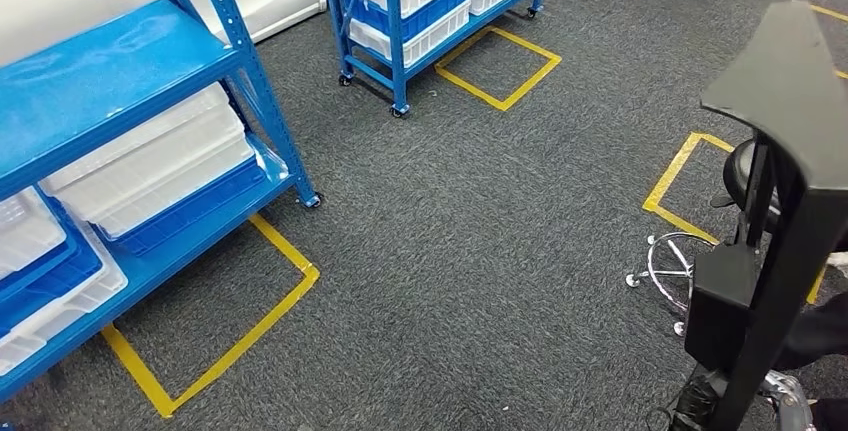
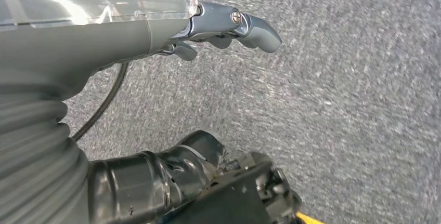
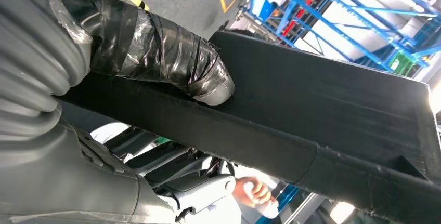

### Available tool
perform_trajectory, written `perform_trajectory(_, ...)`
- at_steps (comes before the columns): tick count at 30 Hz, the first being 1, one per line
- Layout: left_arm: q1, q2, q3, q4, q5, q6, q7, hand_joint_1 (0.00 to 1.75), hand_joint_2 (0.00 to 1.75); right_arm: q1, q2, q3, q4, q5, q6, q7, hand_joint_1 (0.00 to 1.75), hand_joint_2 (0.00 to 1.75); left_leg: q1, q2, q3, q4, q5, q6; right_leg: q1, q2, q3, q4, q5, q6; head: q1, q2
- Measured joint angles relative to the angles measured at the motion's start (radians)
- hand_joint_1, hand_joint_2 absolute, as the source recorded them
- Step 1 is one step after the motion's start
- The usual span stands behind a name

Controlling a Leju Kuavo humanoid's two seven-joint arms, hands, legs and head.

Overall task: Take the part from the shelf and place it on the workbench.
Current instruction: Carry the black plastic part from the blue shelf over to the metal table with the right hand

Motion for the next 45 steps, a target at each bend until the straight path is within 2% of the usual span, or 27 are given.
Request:
perform_trajectory(2,-0.002,-0.002,-0.001,0.0,0.0,0.0,0.0,0.0,1.75,0.004,0.0,-0.003,-0.003,0.0,0.0,0.0,1.75,1.75,0.005,-0.036,-0.011,0.032,-0.029,-0.01,-0.003,0.018,-0.002,-0.005,0.006,-0.012,0.0,0.0)
perform_trajectory(4,0.0,-0.003,-0.002,0.0,0.0,0.001,0.0,0.0,1.75,0.004,0.0,-0.004,-0.004,0.001,0.0,0.0,1.75,1.75,0.009,-0.088,-0.055,0.137,-0.094,-0.016,-0.003,0.037,-0.005,-0.006,0.01,-0.021,0.0,0.0)
perform_trajectory(6,0.004,-0.004,-0.002,0.0,0.001,0.001,0.0,0.0,1.75,0.003,0.0,-0.005,-0.004,0.001,0.0,0.0,1.75,1.75,0.01,-0.105,-0.111,0.258,-0.143,-0.016,0.0,0.061,-0.009,-0.005,0.013,-0.025,0.0,0.0)
perform_trajectory(7,0.005,-0.004,-0.002,0.0,0.003,0.001,0.0,0.0,1.75,0.003,0.0,-0.006,-0.004,0.001,0.0,0.0,1.75,1.75,0.009,-0.108,-0.124,0.282,-0.141,-0.014,0.002,0.074,-0.01,-0.004,0.013,-0.026,0.0,0.0)
perform_trajectory(9,0.005,-0.004,-0.001,0.0,0.007,0.001,-0.001,0.0,1.75,0.002,0.0,-0.007,-0.004,0.003,0.0,0.0,1.75,1.75,0.009,-0.118,-0.094,0.213,-0.08,-0.006,0.003,0.102,-0.01,-0.002,0.014,-0.026,0.0,0.0)
perform_trajectory(11,0.005,-0.003,-0.001,0.0,0.013,0.0,-0.003,0.0,1.75,-0.003,0.0,-0.007,-0.002,0.01,0.0,0.0,1.75,1.75,0.01,-0.163,-0.035,0.079,-0.018,0.003,0.003,0.126,-0.012,0.002,0.015,-0.024,0.0,0.0)
perform_trajectory(13,0.004,-0.002,0.0,0.0,0.018,-0.001,-0.004,0.0,1.75,-0.011,0.0,-0.006,0.002,0.018,0.0,0.0,1.75,1.75,0.008,-0.196,-0.009,0.012,-0.003,0.008,-0.001,0.147,-0.02,0.003,0.02,-0.014,0.0,0.0)
perform_trajectory(15,0.002,-0.002,0.0,0.0,0.019,-0.002,-0.005,0.0,1.75,-0.015,0.0,-0.006,0.007,0.024,0.0,0.0,1.75,1.75,0.008,-0.182,-0.005,0.0,0.001,0.013,-0.003,0.166,-0.027,0.0,0.028,0.0,0.0,0.0)
perform_trajectory(16,0.001,-0.001,0.0,0.0,0.019,-0.003,-0.005,0.0,1.75,-0.016,0.0,-0.006,0.009,0.027,0.0,0.0,1.75,1.75,0.009,-0.17,-0.003,-0.007,0.007,0.017,-0.002,0.157,-0.031,0.003,0.026,0.005,0.0,0.0)
perform_trajectory(17,0.001,-0.001,0.001,0.0,0.02,-0.004,-0.005,0.0,1.75,-0.018,0.0,-0.005,0.01,0.029,0.0,0.0,1.75,1.75,0.012,-0.156,-0.002,-0.014,0.013,0.023,0.0,0.136,-0.039,0.018,0.014,0.009,0.002,0.0)
perform_trajectory(19,0.003,0.0,0.001,0.0,0.02,-0.005,-0.005,0.0,1.75,-0.026,0.0,-0.002,0.016,0.035,0.0,0.0,1.75,1.75,0.012,-0.128,-0.001,-0.024,0.019,0.031,0.003,0.076,-0.077,0.102,-0.042,0.015,0.004,0.0)
perform_trajectory(21,0.006,0.0,0.002,0.0,0.02,-0.006,-0.005,0.0,1.75,-0.031,0.0,0.001,0.022,0.039,0.0,0.0,1.75,1.75,0.01,-0.097,-0.002,-0.023,0.018,0.033,-0.001,0.051,-0.131,0.223,-0.096,0.021,0.005,0.0)
perform_trajectory(22,0.007,0.001,0.002,0.0,0.02,-0.006,-0.005,0.0,1.75,-0.031,0.0,0.001,0.026,0.04,0.0,0.0,1.75,1.75,0.01,-0.082,-0.003,-0.021,0.016,0.032,-0.004,0.046,-0.143,0.253,-0.1,0.025,0.005,0.0)
perform_trajectory(23,0.006,0.002,0.002,0.0,0.02,-0.007,-0.005,0.0,1.75,-0.031,0.0,0.002,0.028,0.041,0.0,0.0,1.75,1.75,0.01,-0.068,-0.003,-0.019,0.014,0.031,-0.007,0.042,-0.137,0.249,-0.087,0.028,0.005,0.0)
perform_trajectory(24,0.006,0.002,0.002,0.0,0.02,-0.008,-0.006,0.0,1.75,-0.031,0.0,0.002,0.03,0.042,0.0,0.0,1.75,1.75,0.011,-0.055,-0.002,-0.016,0.011,0.029,-0.01,0.034,-0.111,0.205,-0.059,0.031,0.006,0.0)
perform_trajectory(26,0.005,0.002,0.002,0.0,0.02,-0.009,-0.007,0.0,1.75,-0.033,0.0,0.004,0.032,0.043,0.0,0.0,1.75,1.75,0.009,-0.035,0.001,-0.008,0.001,0.02,-0.009,-0.009,-0.039,0.076,-0.009,0.031,0.006,0.0)
perform_trajectory(28,0.005,0.003,0.002,0.0,0.021,-0.009,-0.008,0.0,1.75,-0.034,0.001,0.007,0.033,0.044,0.0,0.0,1.75,1.75,0.005,-0.019,0.004,-0.002,-0.009,0.009,-0.003,-0.036,-0.005,0.009,0.002,0.022,0.004,0.0)
perform_trajectory(30,0.002,0.003,0.003,0.0,0.02,-0.009,-0.008,0.0,1.75,-0.033,0.001,0.009,0.034,0.044,0.0,0.0,1.75,1.75,0.003,-0.002,0.01,-0.002,-0.012,-0.002,0.0,-0.02,-0.009,0.007,0.001,0.008,0.003,0.0)
perform_trajectory(31,-0.001,0.003,0.003,0.0,0.02,-0.009,-0.008,0.0,1.75,-0.032,0.002,0.009,0.034,0.044,0.0,0.0,1.75,1.75,0.005,-0.002,0.012,0.001,-0.016,-0.007,0.0,-0.01,-0.009,0.004,0.003,0.001,0.003,0.0)
perform_trajectory(33,-0.002,0.004,0.003,0.0,0.02,-0.009,-0.008,0.0,1.75,-0.033,0.002,0.009,0.035,0.045,0.0,0.0,1.75,1.75,0.01,-0.04,-0.003,0.042,-0.05,-0.016,-0.003,0.011,-0.01,-0.001,0.008,-0.012,0.003,0.0)
perform_trajectory(35,0.0,0.004,0.003,0.0,0.02,-0.009,-0.009,0.0,1.75,-0.035,0.004,0.01,0.035,0.045,0.0,0.0,1.75,1.75,0.012,-0.091,-0.056,0.157,-0.114,-0.019,-0.003,0.033,-0.012,-0.002,0.012,-0.021,0.002,0.0)
perform_trajectory(36,0.002,0.004,0.003,0.0,0.02,-0.009,-0.009,0.0,1.75,-0.035,0.005,0.011,0.035,0.046,0.0,0.0,1.75,1.75,0.012,-0.102,-0.088,0.224,-0.14,-0.02,-0.001,0.046,-0.013,-0.002,0.012,-0.024,0.002,0.0)
perform_trajectory(38,0.005,0.004,0.004,0.0,0.02,-0.009,-0.009,0.0,1.75,-0.036,0.006,0.011,0.037,0.046,0.0,0.0,1.75,1.75,0.012,-0.108,-0.122,0.281,-0.138,-0.016,0.002,0.074,-0.013,-0.001,0.013,-0.025,0.002,0.0)
perform_trajectory(40,0.006,0.004,0.004,0.0,0.02,-0.009,-0.011,0.0,1.75,-0.036,0.006,0.011,0.038,0.046,0.0,0.0,1.75,1.75,0.011,-0.121,-0.093,0.197,-0.068,-0.005,0.004,0.102,-0.01,0.0,0.013,-0.025,0.002,0.0)
perform_trajectory(42,0.005,0.006,0.004,0.0,0.02,-0.009,-0.013,0.0,1.75,-0.037,0.006,0.011,0.039,0.046,0.0,0.0,1.75,1.75,0.01,-0.17,-0.044,0.072,-0.01,0.009,0.004,0.126,-0.012,0.002,0.015,-0.022,0.003,0.0)
perform_trajectory(44,0.004,0.008,0.005,0.0,0.02,-0.009,-0.015,0.0,1.75,-0.038,0.006,0.012,0.04,0.048,0.0,0.0,1.75,1.75,0.008,-0.201,-0.022,0.017,0.001,0.015,0.0,0.147,-0.018,0.002,0.02,-0.012,0.002,0.0)
perform_trajectory(45,0.002,0.009,0.005,0.0,0.02,-0.009,-0.016,0.0,1.75,-0.039,0.006,0.013,0.04,0.049,0.0,0.0,1.75,1.75,0.006,-0.194,-0.019,0.01,0.002,0.016,-0.003,0.159,-0.022,0.0,0.024,-0.005,0.002,0.0)
